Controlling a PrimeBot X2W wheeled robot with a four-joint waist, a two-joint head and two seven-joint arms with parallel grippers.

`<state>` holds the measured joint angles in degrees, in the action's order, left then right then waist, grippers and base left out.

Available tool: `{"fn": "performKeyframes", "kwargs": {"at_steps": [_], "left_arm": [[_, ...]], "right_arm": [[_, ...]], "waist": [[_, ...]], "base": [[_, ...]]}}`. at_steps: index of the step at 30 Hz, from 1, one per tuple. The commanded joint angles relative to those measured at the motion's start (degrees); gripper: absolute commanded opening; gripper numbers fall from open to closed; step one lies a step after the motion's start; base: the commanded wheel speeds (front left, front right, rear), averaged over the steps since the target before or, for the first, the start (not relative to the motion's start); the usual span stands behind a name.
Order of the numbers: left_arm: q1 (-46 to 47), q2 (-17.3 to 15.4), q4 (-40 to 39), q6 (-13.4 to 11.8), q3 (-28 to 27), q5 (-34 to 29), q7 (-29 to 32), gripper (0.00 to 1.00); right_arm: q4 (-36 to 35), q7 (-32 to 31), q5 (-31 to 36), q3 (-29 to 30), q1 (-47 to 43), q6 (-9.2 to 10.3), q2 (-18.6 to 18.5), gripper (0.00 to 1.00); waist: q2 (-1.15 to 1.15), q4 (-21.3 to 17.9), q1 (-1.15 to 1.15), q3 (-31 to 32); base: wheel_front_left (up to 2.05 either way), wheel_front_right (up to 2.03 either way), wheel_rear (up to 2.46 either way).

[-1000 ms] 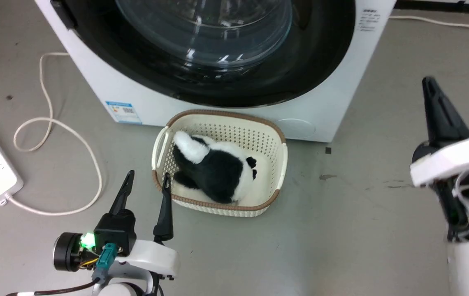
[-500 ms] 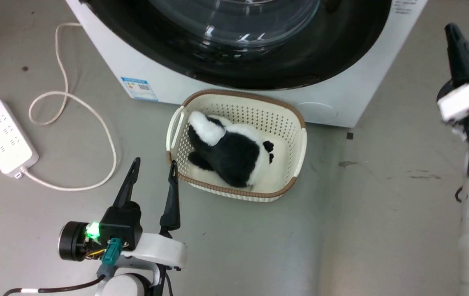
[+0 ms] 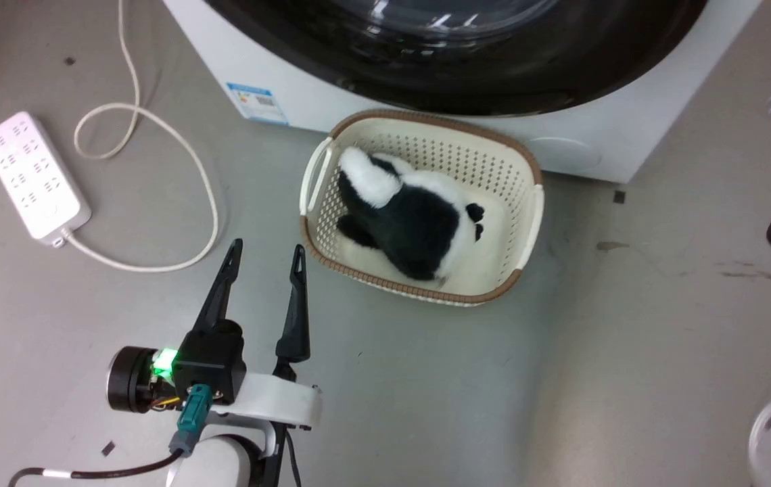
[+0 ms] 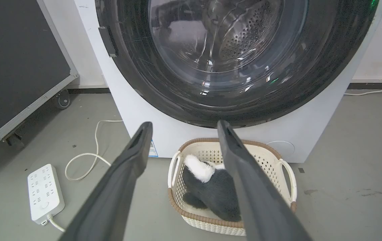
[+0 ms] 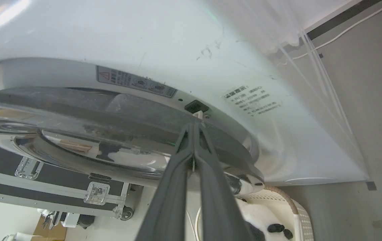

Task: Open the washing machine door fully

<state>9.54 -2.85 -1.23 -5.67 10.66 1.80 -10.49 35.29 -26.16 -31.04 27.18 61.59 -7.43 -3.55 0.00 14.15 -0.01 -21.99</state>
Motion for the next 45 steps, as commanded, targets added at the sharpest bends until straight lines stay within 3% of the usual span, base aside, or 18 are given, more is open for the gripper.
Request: {"fn": "performKeyframes", "kwargs": {"at_steps": [1, 17, 24, 34, 45], "left_arm": [[0.92, -0.04, -0.14, -0.38, 0.41, 0.36, -0.5, 1.0], [3.15, -0.03, -0.1, -2.22, 3.22, 1.48, -2.42, 1.0], [4.13, -0.03, 0.11, -3.0, 4.08, 1.55, -3.26, 1.0], [3.38, -0.44, 1.1, -3.48, 4.18, 0.82, -4.46, 1.0], [-0.01, -1.41, 2.6, -2.84, 3.88, 0.34, -4.51, 1.0]], "right_arm": [[1.47, -0.79, -0.86, 1.08, 2.46, -0.04, -0.23, 0.0], [20.37, -8.79, 0.21, 14.36, 20.34, -0.05, -5.04, 0.0], [27.45, -13.64, 0.2, 18.09, 24.27, -0.05, -6.8, 0.0], [30.68, -20.07, -3.75, 22.04, 20.07, -0.06, -5.76, 0.0], [22.54, -26.57, -7.53, 19.38, 4.39, -0.06, -0.13, 0.0]], "waist": [[0.0, 0.69, 0.01, -0.74], [0.0, 4.59, 0.01, -5.31], [0.0, 5.3, 0.01, -5.82], [0.0, 4.31, 0.01, -0.58], [0.0, 2.27, 0.01, 7.87]], "base": [[0.0, 0.0, 0.0], [0.0, 0.0, 0.0], [0.0, 0.0, 0.0], [0.0, 0.0, 0.0], [0.0, 0.0, 0.0]]}}
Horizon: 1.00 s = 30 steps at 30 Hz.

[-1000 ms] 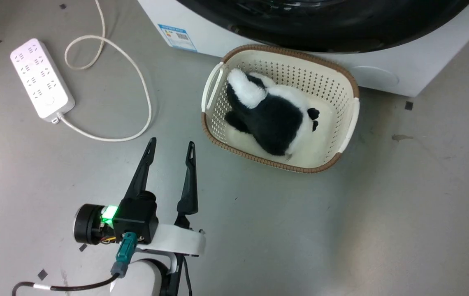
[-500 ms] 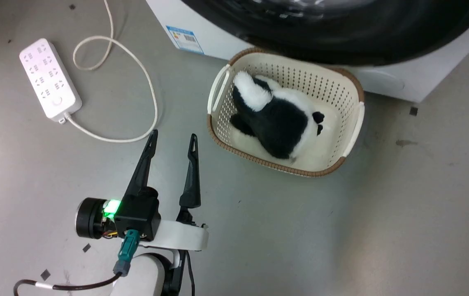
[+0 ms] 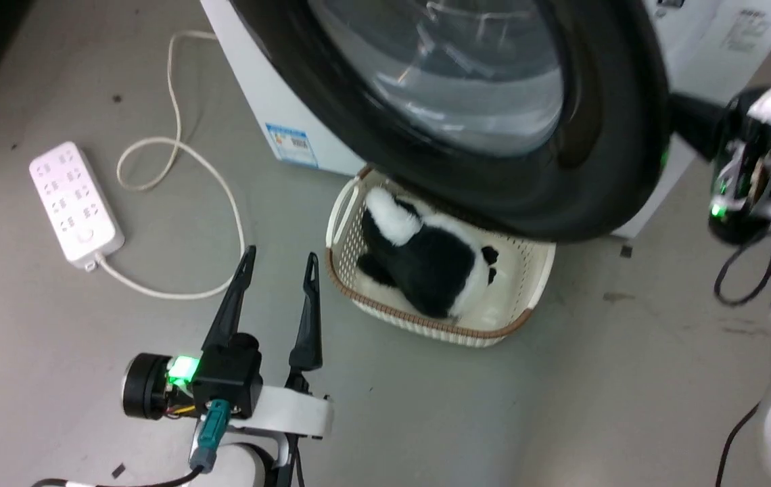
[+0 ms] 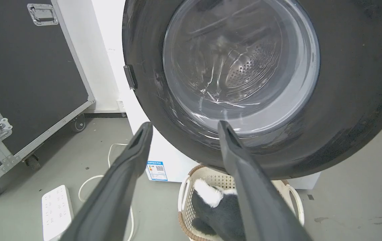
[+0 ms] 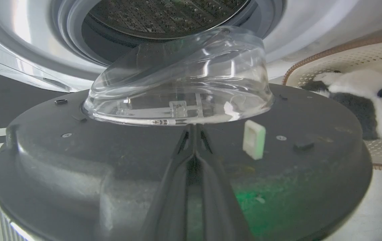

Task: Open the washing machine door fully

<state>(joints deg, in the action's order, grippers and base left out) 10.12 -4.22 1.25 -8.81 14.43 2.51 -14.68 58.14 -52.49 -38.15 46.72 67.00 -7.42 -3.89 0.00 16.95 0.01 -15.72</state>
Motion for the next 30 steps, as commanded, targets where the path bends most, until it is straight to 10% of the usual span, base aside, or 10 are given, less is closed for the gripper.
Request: {"fn": "performKeyframes", "kwargs": {"at_steps": [1, 12, 30], "left_arm": [[-0.96, -0.12, 0.29, 0.34, 0.12, -0.39, -0.32, 1.0], [-4.93, -0.91, 1.87, 1.08, 0.28, -0.16, -0.32, 1.0], [-8.84, -1.33, 3.2, 1.98, 0.43, 0.59, -0.32, 1.0]], "right_arm": [[-1.1, -0.97, -1.2, -0.37, -2.36, -0.07, 0.49, 0.0], [-1.11, -5.66, -19.26, -14.91, -12.14, -0.07, 1.0, 0.0], [-16.29, 7.81, -59.49, -63.37, -33.11, -0.07, 1.01, 0.0]], "waist": [[0.0, -0.64, -0.01, 2.23], [0.0, -1.16, -0.01, 7.56], [0.0, -0.04, -0.01, 11.64]], "base": [[0.0, 0.0, 0.0], [0.0, 0.0, 0.0], [0.0, 0.0, 0.0]]}}
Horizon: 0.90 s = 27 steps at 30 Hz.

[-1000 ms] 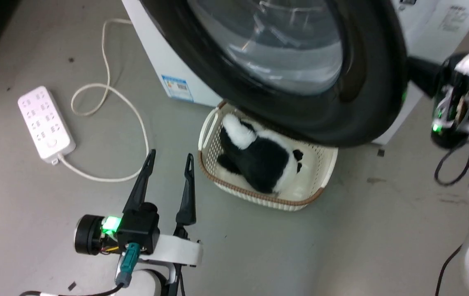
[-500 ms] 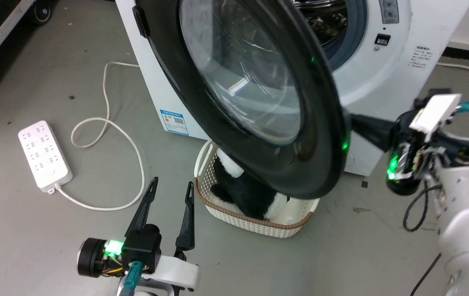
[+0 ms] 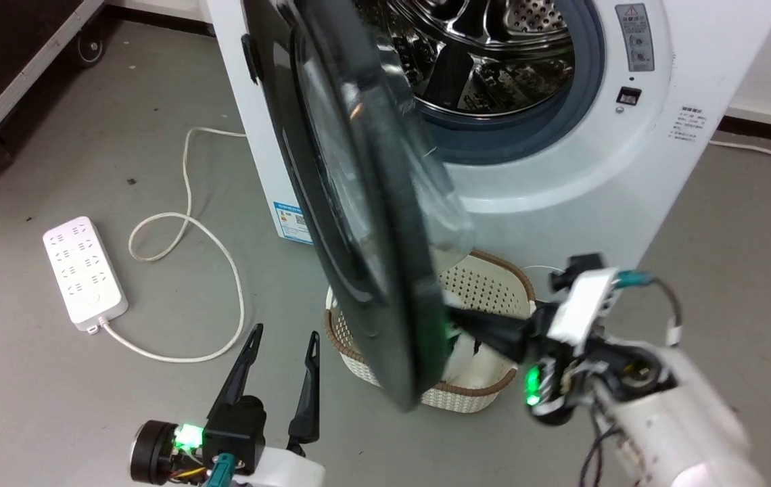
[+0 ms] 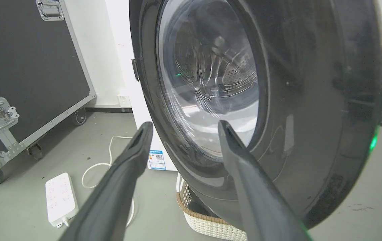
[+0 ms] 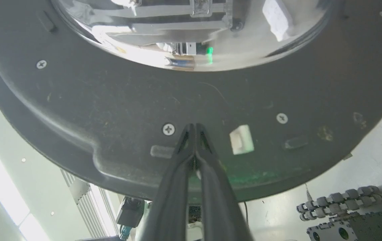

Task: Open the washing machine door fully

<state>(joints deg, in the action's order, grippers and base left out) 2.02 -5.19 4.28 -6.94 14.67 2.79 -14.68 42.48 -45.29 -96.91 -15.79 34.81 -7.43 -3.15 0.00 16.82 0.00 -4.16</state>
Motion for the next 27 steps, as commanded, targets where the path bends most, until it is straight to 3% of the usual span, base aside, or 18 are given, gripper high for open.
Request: {"fn": "performKeyframes", "kwargs": {"at_steps": [1, 5, 13, 14, 15, 17, 20, 27], "left_arm": [[-0.74, -0.36, 0.16, 0.11, 0.18, 0.32, -0.32, 1.0], [-1.36, -0.3, 0.24, 0.13, 0.17, 0.47, -0.32, 1.0], [-1.57, -0.17, 0.35, -0.05, -0.15, 0.67, -0.32, 1.0], [-1.55, -0.17, 0.37, -0.11, -0.34, 0.77, -0.32, 1.0], [-1.61, -0.26, 0.4, -0.22, -0.82, 0.99, -0.32, 1.0], [-1.64, -0.33, 0.43, -0.23, -1.05, 1.11, -0.32, 1.0], [-1.74, -0.65, 0.52, -0.1, -1.79, 1.53, -0.32, 1.0], [-2.7, -1.3, 0.33, 0.06, -4.22, 3.0, -0.32, 1.0]], "right_arm": [[-0.63, 0.61, -0.74, -0.86, -0.91, -0.06, 0.26, 0.0], [-3.3, 5.79, -5.16, -7.38, -2.48, -0.06, 0.27, 0.0], [-3.72, 10.64, -6.69, -11.29, -2.05, -0.06, -0.24, 0.0], [-3.91, 12.31, -6.21, -11.26, -1.9, -0.06, -0.71, 0.77], [-4.8, 15.25, -5.32, -11.07, -1.78, -0.06, -1.85, 1.0], [-5.65, 17.26, -4.29, -10.92, -1.79, -0.06, -2.81, 1.0], [-10.65, 25.87, 2.47, -10.99, -2.53, -0.06, -6.88, 1.0], [-23.73, 48.01, 25.4, -11.46, -9.13, -0.06, -17.69, 1.0]], "waist": [[0.0, 0.09, 0.0, 0.08], [0.0, 0.55, 0.0, 0.39], [0.0, 0.0, 0.0, 0.82], [0.0, -0.26, 0.0, 1.04], [0.0, -0.92, 0.0, 1.47], [0.0, -1.3, 0.0, 1.76], [0.0, -2.72, 0.0, 2.82], [0.0, -6.56, 0.0, 5.32]], "base": [[0.0, 0.0, 0.0], [0.0, 0.0, 0.0], [0.0, 0.0, 0.0], [0.0, 0.0, 0.0], [0.0, 0.0, 0.0], [0.0, 0.0, 0.0], [0.0, 0.0, 0.0], [0.0, 0.0, 0.0]]}}
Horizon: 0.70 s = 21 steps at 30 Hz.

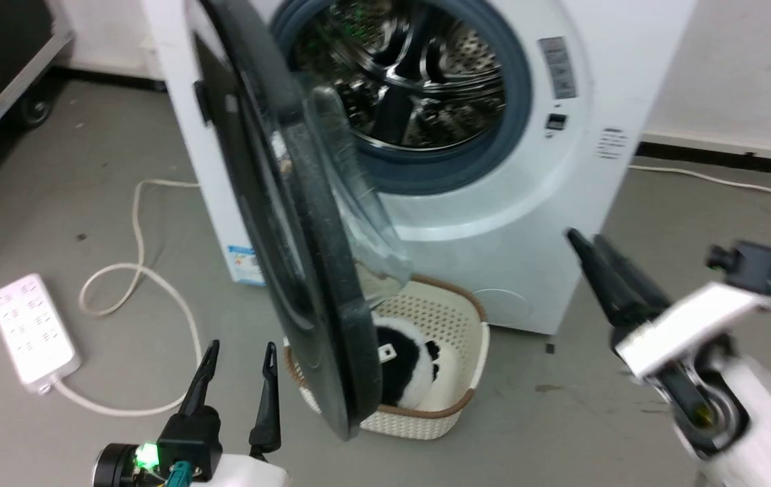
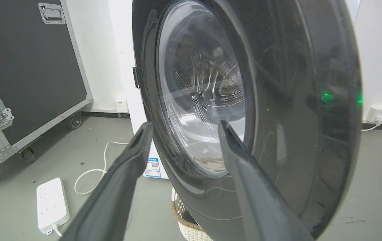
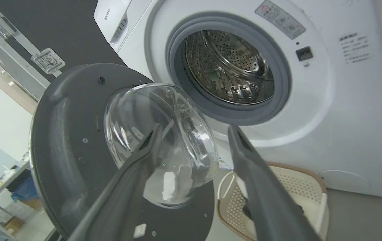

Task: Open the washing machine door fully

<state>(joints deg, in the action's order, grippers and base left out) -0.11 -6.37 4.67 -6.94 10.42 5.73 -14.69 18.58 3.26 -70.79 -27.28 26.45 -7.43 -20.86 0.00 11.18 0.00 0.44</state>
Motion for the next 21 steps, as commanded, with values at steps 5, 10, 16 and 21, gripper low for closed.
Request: {"fn": "performKeyframes", "kwargs": {"at_steps": [5, 10, 16, 21], "left_arm": [[-1.74, -0.4, -0.6, 0.52, -0.99, 0.69, -0.3, 1.0], [-2.66, -0.77, -1.15, 1.27, -1.87, 1.19, -0.3, 1.0], [-3.52, -1.08, -1.26, 2.06, -2.22, 1.17, -0.3, 1.0], [-3.84, -1.08, -1.11, 2.61, -2.18, 1.0, -0.3, 1.0]], "right_arm": [[-3.17, 9.44, 20.01, 4.14, -6.8, -0.06, -4.32, 1.0], [-7.87, 11.13, 42.38, 17.17, -15.68, -0.06, 1.23, 1.0], [-17.69, 10.18, 60.76, 27.43, -27.53, -0.06, 12.67, 1.0], [-20.43, 9.43, 65.91, 30.63, -33.67, -0.06, 16.93, 1.0]], "waist": [[0.0, -3.53, 0.0, 1.3], [0.0, -5.56, 0.0, 1.32], [0.0, -6.7, 0.0, 0.82], [0.0, -6.88, 0.0, 0.61]], "base": [[0.0, 0.0, 0.0], [0.0, 0.0, 0.0], [0.0, 0.0, 0.0], [0.0, 0.0, 0.0]]}}
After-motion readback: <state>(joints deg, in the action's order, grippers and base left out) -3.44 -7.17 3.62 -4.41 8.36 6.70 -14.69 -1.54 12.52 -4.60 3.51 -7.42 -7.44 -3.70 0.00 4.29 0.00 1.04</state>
